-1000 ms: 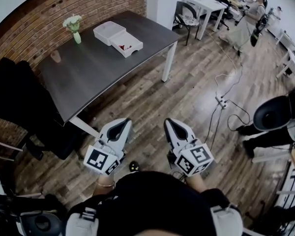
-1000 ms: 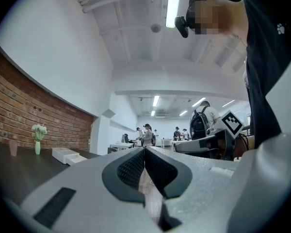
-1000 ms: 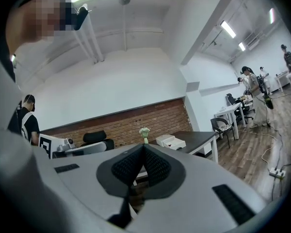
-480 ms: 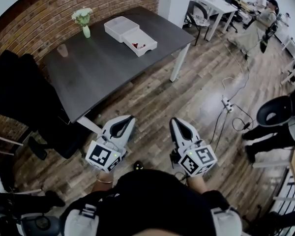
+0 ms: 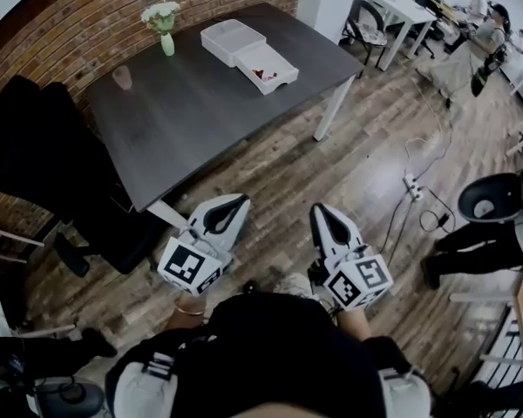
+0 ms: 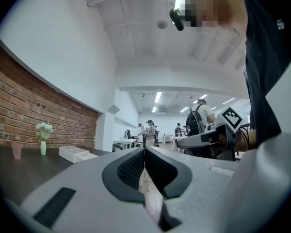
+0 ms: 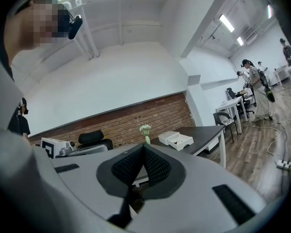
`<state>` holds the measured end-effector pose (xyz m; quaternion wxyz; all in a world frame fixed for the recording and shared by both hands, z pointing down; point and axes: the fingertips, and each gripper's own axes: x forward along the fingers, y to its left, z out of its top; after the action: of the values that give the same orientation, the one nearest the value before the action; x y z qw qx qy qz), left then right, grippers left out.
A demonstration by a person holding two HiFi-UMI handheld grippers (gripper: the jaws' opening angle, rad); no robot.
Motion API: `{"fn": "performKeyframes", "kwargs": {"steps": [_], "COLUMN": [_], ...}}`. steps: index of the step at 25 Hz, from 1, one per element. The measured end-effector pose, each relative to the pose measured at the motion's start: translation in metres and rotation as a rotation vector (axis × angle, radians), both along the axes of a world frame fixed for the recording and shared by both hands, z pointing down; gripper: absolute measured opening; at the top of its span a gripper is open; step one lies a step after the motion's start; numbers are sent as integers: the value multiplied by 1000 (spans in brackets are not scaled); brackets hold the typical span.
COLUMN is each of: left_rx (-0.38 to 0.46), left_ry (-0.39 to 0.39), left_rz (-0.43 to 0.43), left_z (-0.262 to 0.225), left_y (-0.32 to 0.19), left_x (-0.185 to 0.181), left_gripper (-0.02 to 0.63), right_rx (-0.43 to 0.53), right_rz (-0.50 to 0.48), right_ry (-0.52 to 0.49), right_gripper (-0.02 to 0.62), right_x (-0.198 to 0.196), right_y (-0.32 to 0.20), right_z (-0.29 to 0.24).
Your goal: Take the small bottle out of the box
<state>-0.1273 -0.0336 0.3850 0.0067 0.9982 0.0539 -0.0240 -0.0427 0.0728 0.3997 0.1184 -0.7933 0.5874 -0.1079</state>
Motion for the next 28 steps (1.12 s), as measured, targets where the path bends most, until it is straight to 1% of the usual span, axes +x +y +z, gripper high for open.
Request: {"fn": "performKeyframes", "kwargs": {"steps": [3, 6, 13, 17, 23, 28], "left_rx": [-1, -7, -5, 8, 5, 0], "left_ry": [-8, -19, -39, -54, -70, -90], "left_rz": [4, -12, -112, -139, -164, -182], "left_z": [4, 5, 6, 4, 1, 2], "left_y": [-4, -14, -56, -78, -112, -127], "left_x": [7, 13, 42, 71, 120, 162], "left_gripper": [2, 2, 2, 2, 2, 2], "right_rx": [-5, -12, 8, 17, 10, 11], "right_rz": [-1, -17, -91, -117, -147, -167], "right_ry": [-5, -21, -11, -20, -43, -52], "right_gripper": [2, 2, 2, 2, 9, 9], "right_x": [7, 19, 68, 103, 152, 195], "right_y": [-5, -19, -69, -96, -131, -150], "right_z": [5, 10, 2, 0, -3, -2]}}
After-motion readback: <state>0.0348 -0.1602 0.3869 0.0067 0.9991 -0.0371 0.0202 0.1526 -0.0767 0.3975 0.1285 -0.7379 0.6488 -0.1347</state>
